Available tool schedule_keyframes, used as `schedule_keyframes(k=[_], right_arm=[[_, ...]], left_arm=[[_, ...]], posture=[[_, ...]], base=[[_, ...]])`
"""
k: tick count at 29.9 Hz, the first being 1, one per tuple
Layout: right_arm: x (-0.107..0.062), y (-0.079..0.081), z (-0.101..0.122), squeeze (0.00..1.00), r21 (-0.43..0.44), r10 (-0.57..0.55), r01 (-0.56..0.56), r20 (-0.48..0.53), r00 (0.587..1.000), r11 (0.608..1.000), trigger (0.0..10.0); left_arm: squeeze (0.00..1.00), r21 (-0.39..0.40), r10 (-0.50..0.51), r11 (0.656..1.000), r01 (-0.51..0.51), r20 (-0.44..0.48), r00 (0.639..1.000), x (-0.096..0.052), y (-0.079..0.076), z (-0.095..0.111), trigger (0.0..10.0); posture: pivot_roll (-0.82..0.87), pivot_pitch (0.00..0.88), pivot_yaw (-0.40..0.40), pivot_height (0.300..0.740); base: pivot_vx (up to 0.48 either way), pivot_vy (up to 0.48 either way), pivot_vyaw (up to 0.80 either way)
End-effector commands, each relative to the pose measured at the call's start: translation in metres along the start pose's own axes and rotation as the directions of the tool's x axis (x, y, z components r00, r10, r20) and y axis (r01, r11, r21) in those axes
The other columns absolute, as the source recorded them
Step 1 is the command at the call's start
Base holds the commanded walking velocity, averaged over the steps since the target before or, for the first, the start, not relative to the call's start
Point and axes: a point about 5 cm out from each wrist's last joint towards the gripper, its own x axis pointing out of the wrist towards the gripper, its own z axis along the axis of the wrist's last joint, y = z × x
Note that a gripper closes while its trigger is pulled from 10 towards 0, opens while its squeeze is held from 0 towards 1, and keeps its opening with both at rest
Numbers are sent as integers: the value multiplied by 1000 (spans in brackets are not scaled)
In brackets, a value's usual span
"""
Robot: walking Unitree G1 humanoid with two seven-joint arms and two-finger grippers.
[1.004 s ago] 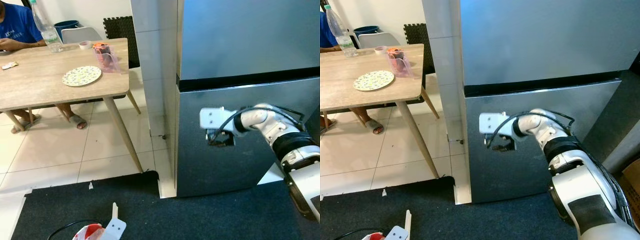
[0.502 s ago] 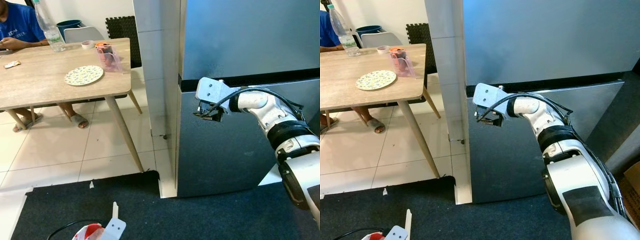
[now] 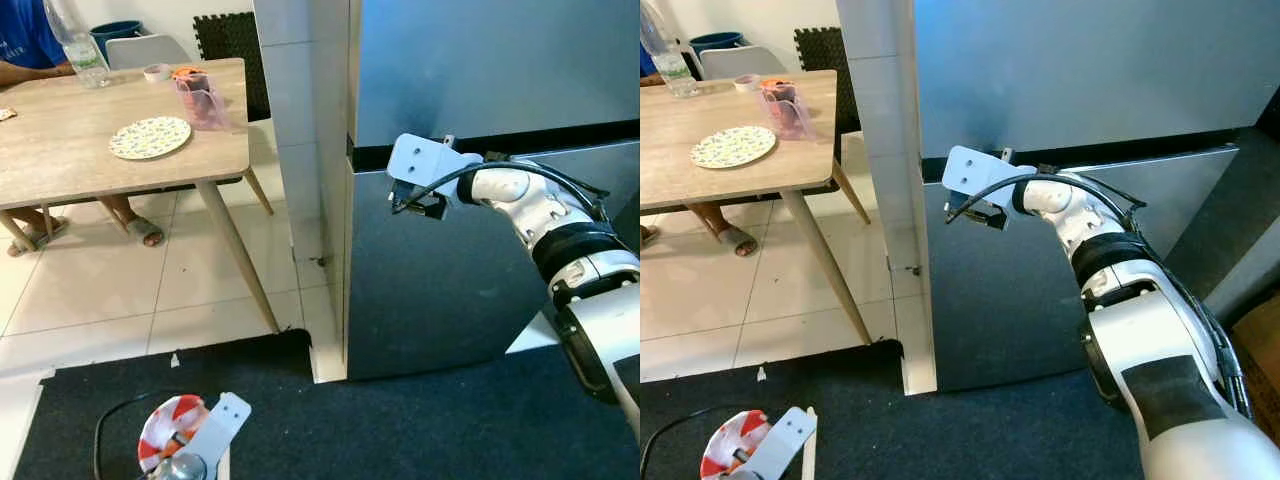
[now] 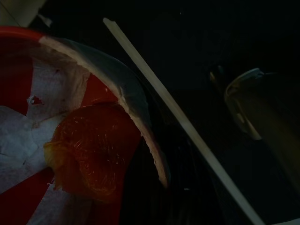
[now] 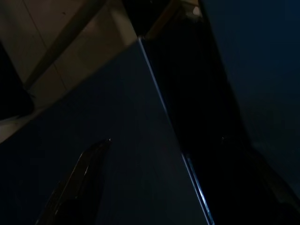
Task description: Restocking fridge
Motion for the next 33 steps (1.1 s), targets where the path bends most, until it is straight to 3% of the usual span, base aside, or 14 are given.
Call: schedule_keyframes(k=[1, 7, 12, 19, 20, 22, 23, 24, 25, 27, 28, 29, 32, 33], right_arm=[[-1, -2, -2, 0, -36, 0, -1, -36, 999, 999, 10000], [-1, 1, -7, 0, -52, -6, 3, -59, 998, 999, 10000], [3, 15, -14, 0, -47, 32, -36, -85, 996, 998, 10000], [4, 20, -16, 0, -58, 58, -64, -94, 994, 996, 10000], [2, 28, -19, 0, -70, 151, -159, -106, 983, 985, 10000], [2, 28, -19, 0, -70, 151, -159, -106, 983, 985, 10000], [-1, 34, -24, 0, -73, 255, -265, -119, 960, 962, 10000], [-1, 34, -24, 0, -73, 255, -265, -119, 960, 962, 10000], [-6, 39, -28, 0, -72, 343, -355, -136, 929, 932, 10000], [-6, 39, -28, 0, -72, 343, -355, -136, 929, 932, 10000], [-10, 41, -32, 0, -68, 413, -427, -155, 898, 902, 10000], [-10, 41, -32, 0, -68, 413, -427, -155, 898, 902, 10000], [-20, 43, -40, 0, -41, 520, -535, -183, 834, 844, 10000], [-20, 43, -40, 0, -41, 520, -535, -183, 834, 844, 10000]], left_arm=[[0, 33, 0, 999, 0, -4, 1000, -1, 4, -3, 10000], [0, 46, -34, 998, 34, -10, 999, 0, -10, -6, 10000], [0, 76, -94, 992, 96, -39, 995, 1, -33, -16, 10000], [0, 79, -101, 991, 104, -42, 994, 1, -36, -17, 10000], [0, 81, -104, 991, 107, -49, 993, 0, -35, -19, 10000], [0, 81, -104, 991, 107, -49, 993, 0, -35, -19, 10000], [0, 83, -106, 990, 111, -57, 993, 0, -36, -22, 10000], [0, 83, -106, 990, 111, -57, 993, 0, -36, -22, 10000], [0, 83, -109, 990, 113, -62, 992, 0, -36, -23, 10000], [0, 83, -109, 990, 113, -62, 992, 0, -36, -23, 10000], [0, 83, -110, 990, 115, -65, 992, 0, -36, -23, 10000], [0, 83, -110, 990, 115, -65, 992, 0, -36, -23, 10000], [0, 78, -114, 990, 119, -66, 991, 0, -39, -24, 10000], [0, 78, -114, 990, 119, -66, 991, 0, -39, -24, 10000]], posture=[[-16, 91, 17, 740], [-23, 106, 13, 740], [-19, 127, 10, 740], [-19, 127, 10, 740], [-15, 133, 19, 740], [-15, 133, 19, 740], [-20, 132, 21, 740], [-20, 132, 21, 740], [-22, 131, 18, 740], [-22, 131, 18, 740], [-22, 131, 16, 740], [-22, 131, 16, 740], [-20, 128, 10, 740], [-20, 128, 10, 740]], base=[[0, 0, 0], [0, 0, 0], [0, 0, 0], [0, 0, 0], [0, 0, 0], [0, 0, 0], [0, 0, 0], [0, 0, 0], [0, 0, 0], [0, 0, 0], [0, 0, 0], [0, 0, 0], [0, 0, 0], [0, 0, 0]])
